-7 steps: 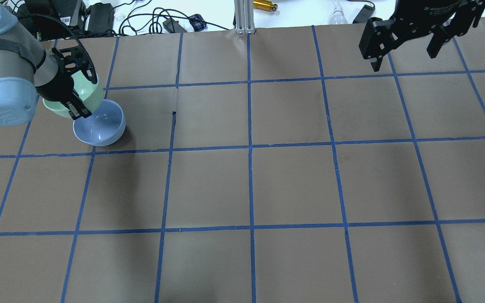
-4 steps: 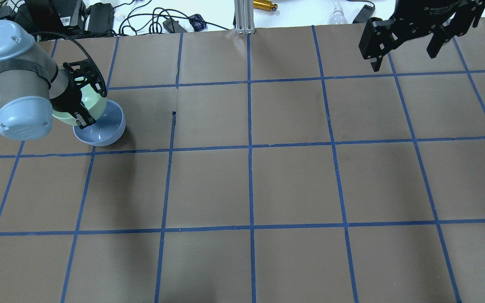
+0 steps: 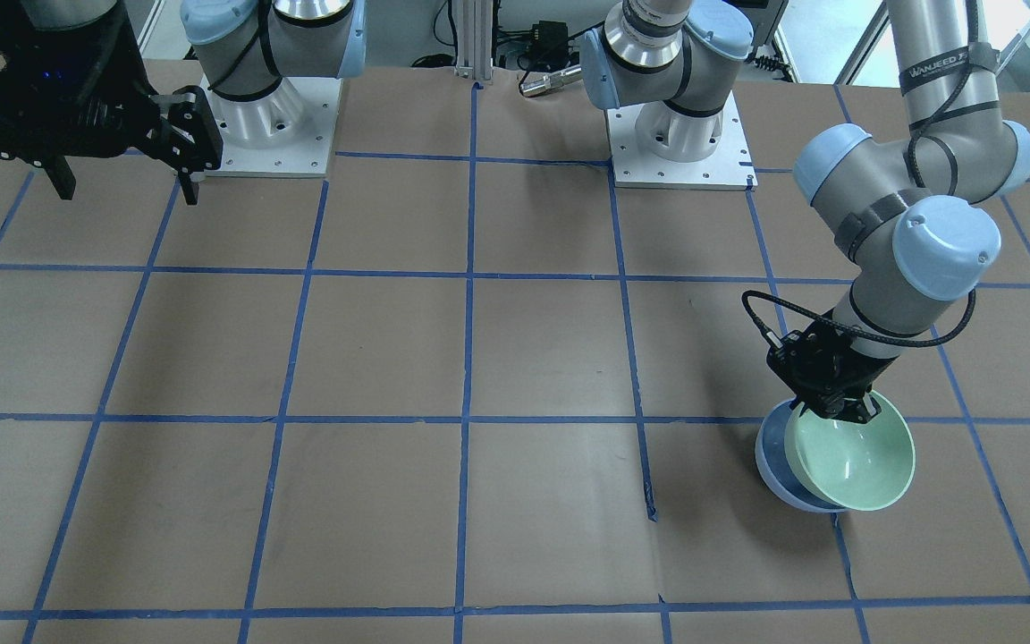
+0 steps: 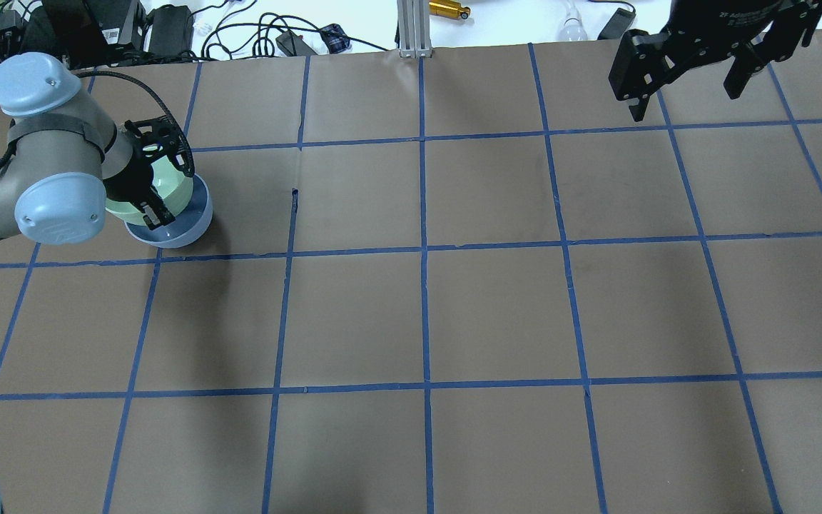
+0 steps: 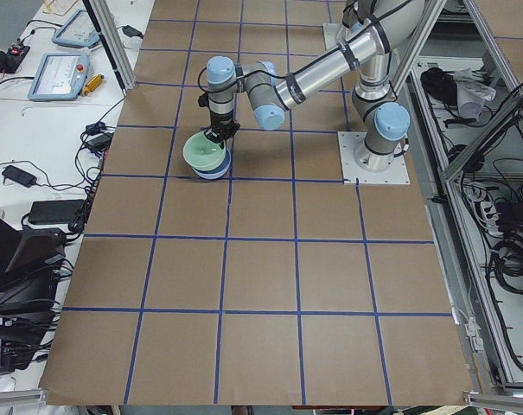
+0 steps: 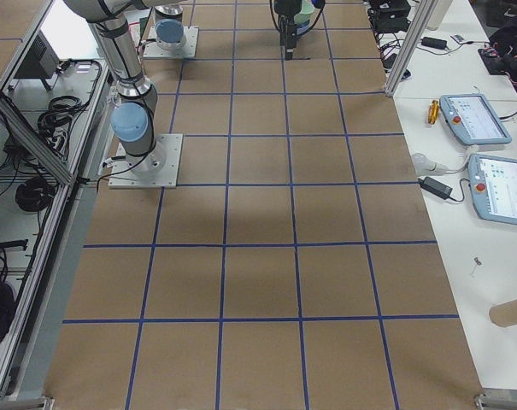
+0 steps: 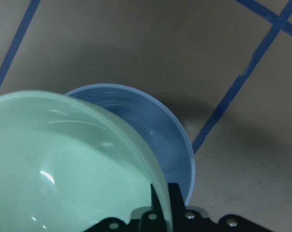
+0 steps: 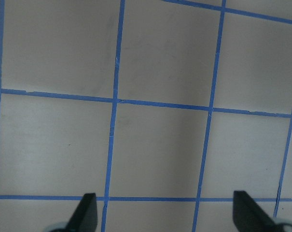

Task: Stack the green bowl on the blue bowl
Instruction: 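Lower the green bowl into the light blue bowl with the left gripper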

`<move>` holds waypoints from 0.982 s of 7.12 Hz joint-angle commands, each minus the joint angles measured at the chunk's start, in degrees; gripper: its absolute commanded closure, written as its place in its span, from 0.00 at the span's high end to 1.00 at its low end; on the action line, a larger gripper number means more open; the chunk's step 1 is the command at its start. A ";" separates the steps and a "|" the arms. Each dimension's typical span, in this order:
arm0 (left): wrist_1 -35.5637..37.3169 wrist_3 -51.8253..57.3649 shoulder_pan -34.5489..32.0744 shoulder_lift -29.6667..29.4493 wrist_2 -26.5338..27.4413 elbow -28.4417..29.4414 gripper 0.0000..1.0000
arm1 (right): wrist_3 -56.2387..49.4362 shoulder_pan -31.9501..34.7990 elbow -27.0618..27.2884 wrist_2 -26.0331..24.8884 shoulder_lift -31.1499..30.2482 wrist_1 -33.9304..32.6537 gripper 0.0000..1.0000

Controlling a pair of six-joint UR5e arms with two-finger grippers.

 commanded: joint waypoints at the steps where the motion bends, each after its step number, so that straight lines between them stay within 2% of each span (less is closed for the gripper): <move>1: 0.04 -0.22 -0.23 -0.33 0.17 -0.14 0.32 | 0.00 0.08 0.00 0.00 0.00 0.00 1.00; 2: -0.66 -0.91 -0.58 0.45 0.43 -0.14 0.99 | 0.00 0.08 0.00 0.00 0.00 0.00 1.00; 4: -2.75 -1.53 -1.54 2.03 0.08 0.21 1.00 | 0.00 0.08 0.00 0.00 0.00 0.00 1.00; 5: -5.99 -4.67 -4.07 3.61 0.25 2.13 1.00 | 0.00 0.08 0.00 0.00 0.00 0.00 1.00; 6: -11.16 -10.18 -5.32 4.76 -0.53 5.80 1.00 | 0.00 0.08 0.00 0.00 0.00 0.00 1.00; 7: -12.25 -20.76 -5.77 5.64 -0.71 8.80 1.00 | 0.00 0.08 0.00 0.00 0.00 0.00 1.00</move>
